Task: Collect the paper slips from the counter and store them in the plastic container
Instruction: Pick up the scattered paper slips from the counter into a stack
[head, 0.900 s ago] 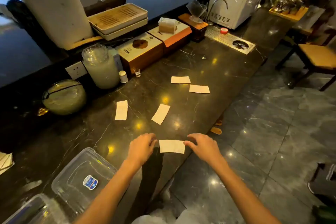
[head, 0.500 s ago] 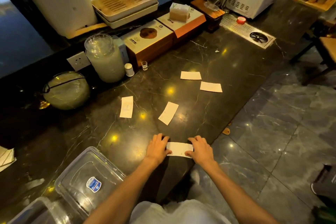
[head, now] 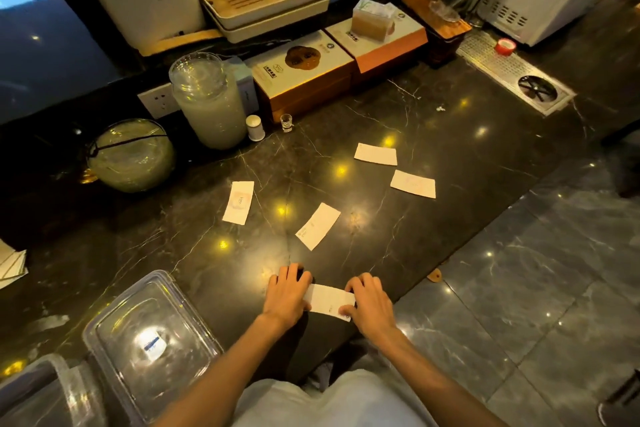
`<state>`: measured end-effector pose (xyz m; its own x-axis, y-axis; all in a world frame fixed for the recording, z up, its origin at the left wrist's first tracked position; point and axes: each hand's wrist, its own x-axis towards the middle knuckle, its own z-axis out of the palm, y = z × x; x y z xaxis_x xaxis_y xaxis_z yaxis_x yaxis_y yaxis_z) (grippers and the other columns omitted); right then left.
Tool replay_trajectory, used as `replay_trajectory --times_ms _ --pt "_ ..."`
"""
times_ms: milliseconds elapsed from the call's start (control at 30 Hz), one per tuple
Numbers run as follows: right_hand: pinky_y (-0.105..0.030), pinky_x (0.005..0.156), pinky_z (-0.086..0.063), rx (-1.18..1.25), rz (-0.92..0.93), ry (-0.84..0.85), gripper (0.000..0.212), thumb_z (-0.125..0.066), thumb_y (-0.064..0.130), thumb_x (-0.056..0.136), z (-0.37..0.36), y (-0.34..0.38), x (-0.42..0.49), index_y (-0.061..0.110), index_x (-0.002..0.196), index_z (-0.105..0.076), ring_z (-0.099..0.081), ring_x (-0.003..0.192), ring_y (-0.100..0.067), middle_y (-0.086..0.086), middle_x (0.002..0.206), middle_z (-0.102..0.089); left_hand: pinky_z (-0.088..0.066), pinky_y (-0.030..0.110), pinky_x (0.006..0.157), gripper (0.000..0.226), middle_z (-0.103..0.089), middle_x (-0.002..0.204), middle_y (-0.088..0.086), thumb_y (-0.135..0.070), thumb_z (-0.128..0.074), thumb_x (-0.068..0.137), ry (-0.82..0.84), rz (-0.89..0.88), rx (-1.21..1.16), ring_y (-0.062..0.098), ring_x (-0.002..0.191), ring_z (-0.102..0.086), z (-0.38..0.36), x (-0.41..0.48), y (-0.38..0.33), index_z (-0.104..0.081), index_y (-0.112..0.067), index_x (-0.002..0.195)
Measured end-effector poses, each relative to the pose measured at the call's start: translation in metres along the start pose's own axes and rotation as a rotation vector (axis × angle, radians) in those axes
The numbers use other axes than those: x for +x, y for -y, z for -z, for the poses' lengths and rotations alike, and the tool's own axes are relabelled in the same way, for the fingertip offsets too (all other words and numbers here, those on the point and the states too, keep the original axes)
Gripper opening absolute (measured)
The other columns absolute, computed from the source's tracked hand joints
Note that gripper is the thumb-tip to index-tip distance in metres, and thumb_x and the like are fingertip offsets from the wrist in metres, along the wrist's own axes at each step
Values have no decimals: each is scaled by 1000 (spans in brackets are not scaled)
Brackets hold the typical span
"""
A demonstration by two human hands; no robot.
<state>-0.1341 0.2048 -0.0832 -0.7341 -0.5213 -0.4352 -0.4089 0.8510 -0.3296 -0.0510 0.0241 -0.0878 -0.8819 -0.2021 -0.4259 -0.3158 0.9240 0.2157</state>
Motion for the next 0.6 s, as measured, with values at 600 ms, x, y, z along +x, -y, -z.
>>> replay_trajectory --times_ms 600 --pt "-35 73 -44 219 282 37 18 -65 24 87 37 -17 14 21 99 -51 -59 89 -23 0 99 -62 -41 37 99 47 -43 137 6 -30 -67 85 9 85 -31 27 124 -43 9 -3 -19 -46 -14 124"
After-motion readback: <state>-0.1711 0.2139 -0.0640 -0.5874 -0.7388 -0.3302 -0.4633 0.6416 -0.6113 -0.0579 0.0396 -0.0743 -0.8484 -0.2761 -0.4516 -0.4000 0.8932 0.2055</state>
